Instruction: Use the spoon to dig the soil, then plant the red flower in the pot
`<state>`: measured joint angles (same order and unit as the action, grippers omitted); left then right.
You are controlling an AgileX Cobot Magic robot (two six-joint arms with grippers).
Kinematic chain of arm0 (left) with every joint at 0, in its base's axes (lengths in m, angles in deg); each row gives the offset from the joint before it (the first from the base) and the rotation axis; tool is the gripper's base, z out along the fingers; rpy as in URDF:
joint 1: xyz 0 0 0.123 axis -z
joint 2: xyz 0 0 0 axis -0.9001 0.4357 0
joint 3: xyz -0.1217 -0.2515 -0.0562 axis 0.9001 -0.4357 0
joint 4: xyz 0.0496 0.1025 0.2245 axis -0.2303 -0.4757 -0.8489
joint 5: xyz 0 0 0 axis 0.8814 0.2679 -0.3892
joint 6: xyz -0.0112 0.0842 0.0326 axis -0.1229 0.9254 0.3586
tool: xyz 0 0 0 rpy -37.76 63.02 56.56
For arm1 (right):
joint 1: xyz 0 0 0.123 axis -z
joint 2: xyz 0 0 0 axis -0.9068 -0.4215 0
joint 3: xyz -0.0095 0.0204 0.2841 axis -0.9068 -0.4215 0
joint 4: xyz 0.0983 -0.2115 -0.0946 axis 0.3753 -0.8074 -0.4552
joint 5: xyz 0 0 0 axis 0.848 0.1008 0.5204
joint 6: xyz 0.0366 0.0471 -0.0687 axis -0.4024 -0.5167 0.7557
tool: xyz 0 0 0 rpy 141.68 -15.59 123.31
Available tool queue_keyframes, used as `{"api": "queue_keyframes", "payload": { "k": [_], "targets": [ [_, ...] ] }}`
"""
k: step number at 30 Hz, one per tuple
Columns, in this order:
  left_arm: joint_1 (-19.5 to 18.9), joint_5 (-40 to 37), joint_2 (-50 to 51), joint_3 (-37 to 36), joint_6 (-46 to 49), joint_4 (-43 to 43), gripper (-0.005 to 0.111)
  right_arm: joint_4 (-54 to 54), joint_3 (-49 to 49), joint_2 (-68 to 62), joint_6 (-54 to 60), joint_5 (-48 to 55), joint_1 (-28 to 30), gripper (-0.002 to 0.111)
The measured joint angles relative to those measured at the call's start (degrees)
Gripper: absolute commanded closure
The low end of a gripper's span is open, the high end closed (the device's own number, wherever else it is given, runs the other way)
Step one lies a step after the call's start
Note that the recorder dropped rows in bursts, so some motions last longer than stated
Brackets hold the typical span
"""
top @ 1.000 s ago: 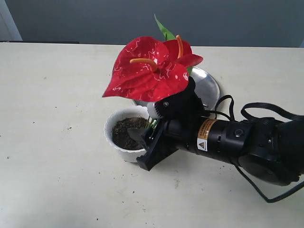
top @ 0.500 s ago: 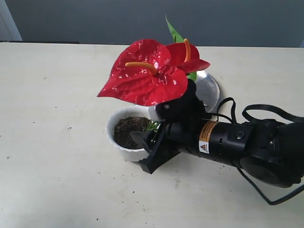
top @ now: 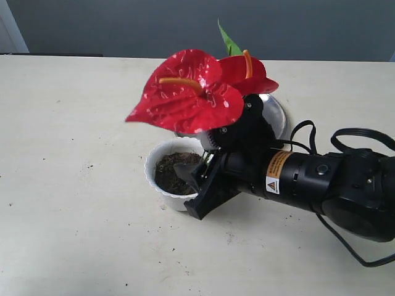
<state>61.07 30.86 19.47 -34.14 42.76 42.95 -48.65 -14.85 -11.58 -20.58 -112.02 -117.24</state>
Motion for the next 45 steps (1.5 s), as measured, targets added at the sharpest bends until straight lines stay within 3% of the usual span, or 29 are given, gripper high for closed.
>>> {"api": "queue_keyframes", "payload": {
  "k": [45],
  "targets": [
    [0.0,0.0,0.0,0.0,0.0,0.0,0.106,2.72,-4.65,11.87,-0.1,7.28,0.0,0.049]
  ]
}}
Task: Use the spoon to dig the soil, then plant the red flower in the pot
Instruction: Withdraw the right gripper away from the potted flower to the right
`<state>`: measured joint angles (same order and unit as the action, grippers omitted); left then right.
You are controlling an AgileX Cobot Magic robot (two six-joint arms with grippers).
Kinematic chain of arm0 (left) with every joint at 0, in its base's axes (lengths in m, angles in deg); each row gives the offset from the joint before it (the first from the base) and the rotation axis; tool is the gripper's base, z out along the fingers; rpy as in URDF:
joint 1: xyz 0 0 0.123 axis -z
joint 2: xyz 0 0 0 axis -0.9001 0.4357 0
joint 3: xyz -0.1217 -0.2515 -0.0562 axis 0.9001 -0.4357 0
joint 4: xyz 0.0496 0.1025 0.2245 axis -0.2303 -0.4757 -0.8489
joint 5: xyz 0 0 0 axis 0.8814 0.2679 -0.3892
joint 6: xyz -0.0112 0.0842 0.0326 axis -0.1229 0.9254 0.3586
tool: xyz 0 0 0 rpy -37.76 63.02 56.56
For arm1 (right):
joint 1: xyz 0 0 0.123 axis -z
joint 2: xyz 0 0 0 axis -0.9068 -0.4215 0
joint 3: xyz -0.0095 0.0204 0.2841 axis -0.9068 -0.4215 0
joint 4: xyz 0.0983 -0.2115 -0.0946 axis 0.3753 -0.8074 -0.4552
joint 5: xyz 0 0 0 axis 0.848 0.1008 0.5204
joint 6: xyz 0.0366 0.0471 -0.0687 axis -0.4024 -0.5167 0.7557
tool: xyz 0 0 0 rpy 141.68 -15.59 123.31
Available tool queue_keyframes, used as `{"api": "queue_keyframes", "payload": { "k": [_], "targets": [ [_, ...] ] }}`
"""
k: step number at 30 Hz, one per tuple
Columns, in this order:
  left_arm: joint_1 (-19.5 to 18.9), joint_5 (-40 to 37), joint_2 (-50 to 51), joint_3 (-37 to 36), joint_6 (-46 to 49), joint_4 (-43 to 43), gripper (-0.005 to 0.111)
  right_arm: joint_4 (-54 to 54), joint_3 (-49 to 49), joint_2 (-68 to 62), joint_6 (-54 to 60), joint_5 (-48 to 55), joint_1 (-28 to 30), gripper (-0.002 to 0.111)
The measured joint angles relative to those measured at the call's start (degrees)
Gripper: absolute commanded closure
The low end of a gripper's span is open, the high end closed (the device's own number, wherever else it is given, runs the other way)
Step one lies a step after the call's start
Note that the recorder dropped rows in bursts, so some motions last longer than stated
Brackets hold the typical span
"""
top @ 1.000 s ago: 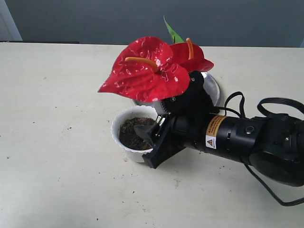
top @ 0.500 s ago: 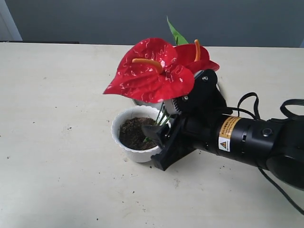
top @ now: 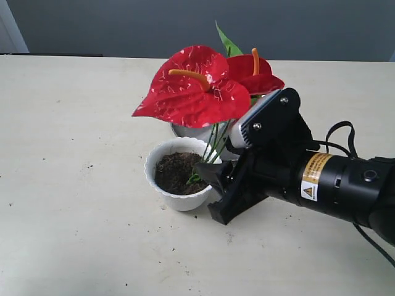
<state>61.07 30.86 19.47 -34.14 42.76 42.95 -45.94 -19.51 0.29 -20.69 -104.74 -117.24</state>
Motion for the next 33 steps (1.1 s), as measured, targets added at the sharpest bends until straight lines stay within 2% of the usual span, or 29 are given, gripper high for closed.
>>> {"api": "queue_keyframes", "payload": {
  "k": [14,22,25,33],
  "targets": [
    [0.0,0.0,0.0,0.0,0.0,0.0,0.106,4.02,-6.32,6.25,-0.11,-0.69,0.0,0.049],
    [0.0,0.0,0.0,0.0,0.0,0.0,0.106,7.55,-12.11,14.15,-0.11,-0.69,0.0,0.049],
    [0.0,0.0,0.0,0.0,0.0,0.0,0.106,8.96,-14.14,18.64,-1.6,-0.69,0.0,0.057],
    [0.0,0.0,0.0,0.0,0.0,0.0,0.106,9.21,-20.55,29.66,-12.17,1.04,0.0,0.098]
  ]
}}
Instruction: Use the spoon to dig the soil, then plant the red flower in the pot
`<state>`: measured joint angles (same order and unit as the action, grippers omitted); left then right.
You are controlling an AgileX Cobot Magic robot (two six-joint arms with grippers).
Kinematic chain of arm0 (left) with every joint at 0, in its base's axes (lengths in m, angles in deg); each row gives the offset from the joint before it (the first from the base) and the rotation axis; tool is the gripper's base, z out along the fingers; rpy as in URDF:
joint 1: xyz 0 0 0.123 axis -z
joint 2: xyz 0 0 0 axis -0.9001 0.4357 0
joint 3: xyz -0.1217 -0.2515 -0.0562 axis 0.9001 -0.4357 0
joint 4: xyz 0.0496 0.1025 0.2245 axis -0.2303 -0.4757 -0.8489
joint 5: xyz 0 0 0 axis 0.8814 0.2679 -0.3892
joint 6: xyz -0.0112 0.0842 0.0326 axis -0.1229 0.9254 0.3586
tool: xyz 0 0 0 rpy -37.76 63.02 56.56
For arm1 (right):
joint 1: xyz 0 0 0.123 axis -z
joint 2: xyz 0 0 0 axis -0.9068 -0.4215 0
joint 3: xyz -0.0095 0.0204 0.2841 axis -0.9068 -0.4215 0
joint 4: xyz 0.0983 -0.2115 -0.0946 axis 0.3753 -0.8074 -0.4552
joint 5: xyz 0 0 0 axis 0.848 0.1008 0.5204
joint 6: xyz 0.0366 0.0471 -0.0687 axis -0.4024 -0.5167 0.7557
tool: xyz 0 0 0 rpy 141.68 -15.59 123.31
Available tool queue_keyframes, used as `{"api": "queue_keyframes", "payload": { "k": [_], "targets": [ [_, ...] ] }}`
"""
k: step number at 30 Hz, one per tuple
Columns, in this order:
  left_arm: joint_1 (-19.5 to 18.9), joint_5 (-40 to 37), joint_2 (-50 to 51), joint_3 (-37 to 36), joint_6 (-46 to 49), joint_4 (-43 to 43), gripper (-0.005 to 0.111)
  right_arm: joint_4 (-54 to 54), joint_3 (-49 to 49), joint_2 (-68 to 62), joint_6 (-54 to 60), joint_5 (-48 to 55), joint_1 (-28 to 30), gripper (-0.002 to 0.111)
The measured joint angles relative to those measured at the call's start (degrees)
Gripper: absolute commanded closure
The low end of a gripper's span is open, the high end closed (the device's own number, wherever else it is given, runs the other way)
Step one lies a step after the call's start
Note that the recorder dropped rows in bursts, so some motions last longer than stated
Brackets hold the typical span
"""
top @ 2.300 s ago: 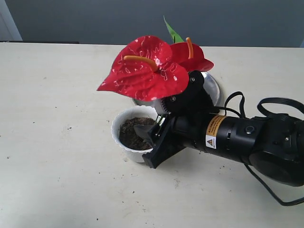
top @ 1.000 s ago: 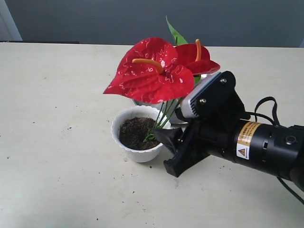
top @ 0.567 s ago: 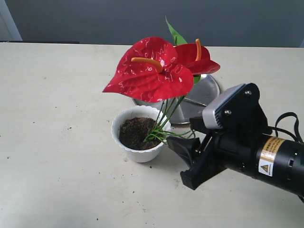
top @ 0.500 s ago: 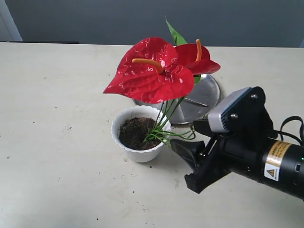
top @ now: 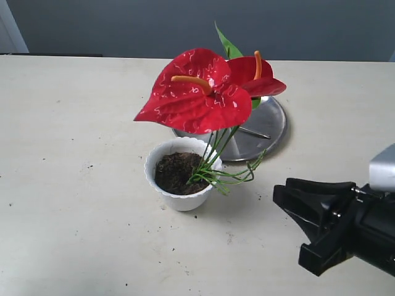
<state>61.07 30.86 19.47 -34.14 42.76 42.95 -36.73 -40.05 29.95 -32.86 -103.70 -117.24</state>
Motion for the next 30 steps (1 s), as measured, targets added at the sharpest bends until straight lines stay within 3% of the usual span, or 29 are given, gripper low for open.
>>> {"api": "queue_keyframes", "payload": {
  "k": [4,9,20,23,26,30],
  "targets": [
    [0.0,0.0,0.0,0.0,0.0,0.0,0.106,0.96,-0.45,3.33,-6.33,2.96,0.0,0.109],
    [0.0,0.0,0.0,0.0,0.0,0.0,0.106,5.29,-0.45,5.38,-12.98,2.59,0.0,0.109],
    [0.0,0.0,0.0,0.0,0.0,0.0,0.106,6.48,-0.45,6.2,-11.42,2.85,0.0,0.109],
    [0.0,0.0,0.0,0.0,0.0,0.0,0.106,6.12,-0.45,13.85,-9.47,6.15,0.54,0.109],
    [0.0,0.0,0.0,0.0,0.0,0.0,0.106,4.31,-0.45,24.76,-8.66,8.61,7.37,0.109],
    [0.0,0.0,0.0,0.0,0.0,0.0,0.106,-6.05,-0.45,41.01,-4.8,12.21,21.31,0.109]
  ]
}}
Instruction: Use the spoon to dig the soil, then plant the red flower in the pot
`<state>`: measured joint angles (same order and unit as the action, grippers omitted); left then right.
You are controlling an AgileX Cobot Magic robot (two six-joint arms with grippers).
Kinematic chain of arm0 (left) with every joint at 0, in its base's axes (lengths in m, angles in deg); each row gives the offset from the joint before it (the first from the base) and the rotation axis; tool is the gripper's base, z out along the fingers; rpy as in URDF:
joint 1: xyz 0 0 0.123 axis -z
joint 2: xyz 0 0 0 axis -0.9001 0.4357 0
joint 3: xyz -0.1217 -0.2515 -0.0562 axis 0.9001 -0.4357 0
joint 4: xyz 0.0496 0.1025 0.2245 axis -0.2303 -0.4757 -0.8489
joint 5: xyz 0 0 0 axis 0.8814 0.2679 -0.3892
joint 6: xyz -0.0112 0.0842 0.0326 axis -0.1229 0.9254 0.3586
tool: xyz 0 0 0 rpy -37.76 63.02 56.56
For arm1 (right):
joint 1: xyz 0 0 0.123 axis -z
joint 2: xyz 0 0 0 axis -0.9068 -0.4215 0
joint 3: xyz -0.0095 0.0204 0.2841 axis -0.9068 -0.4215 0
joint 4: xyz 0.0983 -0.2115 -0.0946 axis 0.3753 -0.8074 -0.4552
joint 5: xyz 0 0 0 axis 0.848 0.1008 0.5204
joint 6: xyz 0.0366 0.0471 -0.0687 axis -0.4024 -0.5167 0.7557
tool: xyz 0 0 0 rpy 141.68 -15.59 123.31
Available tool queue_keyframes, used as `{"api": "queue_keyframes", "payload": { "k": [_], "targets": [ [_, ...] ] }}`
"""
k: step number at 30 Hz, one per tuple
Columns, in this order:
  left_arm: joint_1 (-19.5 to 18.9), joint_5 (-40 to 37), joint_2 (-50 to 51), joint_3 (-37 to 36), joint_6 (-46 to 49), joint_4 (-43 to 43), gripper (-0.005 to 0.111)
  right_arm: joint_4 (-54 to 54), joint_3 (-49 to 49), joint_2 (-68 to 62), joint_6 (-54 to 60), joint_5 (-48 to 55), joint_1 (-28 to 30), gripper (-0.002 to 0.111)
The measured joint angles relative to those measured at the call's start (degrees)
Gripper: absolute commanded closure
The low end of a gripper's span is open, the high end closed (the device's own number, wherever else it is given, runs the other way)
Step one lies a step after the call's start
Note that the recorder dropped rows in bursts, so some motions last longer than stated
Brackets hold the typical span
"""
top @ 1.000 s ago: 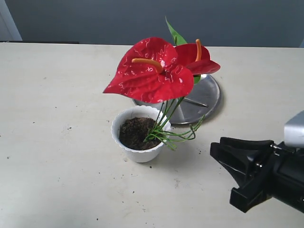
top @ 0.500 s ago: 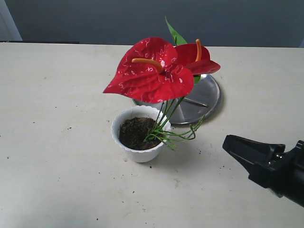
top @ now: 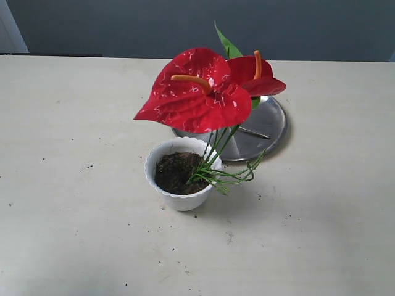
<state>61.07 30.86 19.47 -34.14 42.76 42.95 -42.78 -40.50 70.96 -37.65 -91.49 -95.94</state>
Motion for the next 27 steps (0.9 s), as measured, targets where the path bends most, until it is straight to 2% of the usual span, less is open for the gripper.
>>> {"api": "queue_keyframes", "payload": {
  "k": [5,10,18,27],
  "targets": [
    [0.0,0.0,0.0,0.0,0.0,0.0,0.106,-8.49,0.0,5.79,1.23,8.08,6.73,0.109],
    [0.0,0.0,0.0,0.0,0.0,0.0,0.106,-10.35,-0.46,6.34,1.36,18.93,11.32,0.109],
    [0.0,0.0,0.0,0.0,0.0,0.0,0.106,-9.61,-4.67,6.34,1.36,12.97,14.0,0.109],
    [0.0,0.0,0.0,0.0,0.0,0.0,0.106,-9.01,-4.67,6.34,1.36,12.64,14.54,0.109]
  ]
}}
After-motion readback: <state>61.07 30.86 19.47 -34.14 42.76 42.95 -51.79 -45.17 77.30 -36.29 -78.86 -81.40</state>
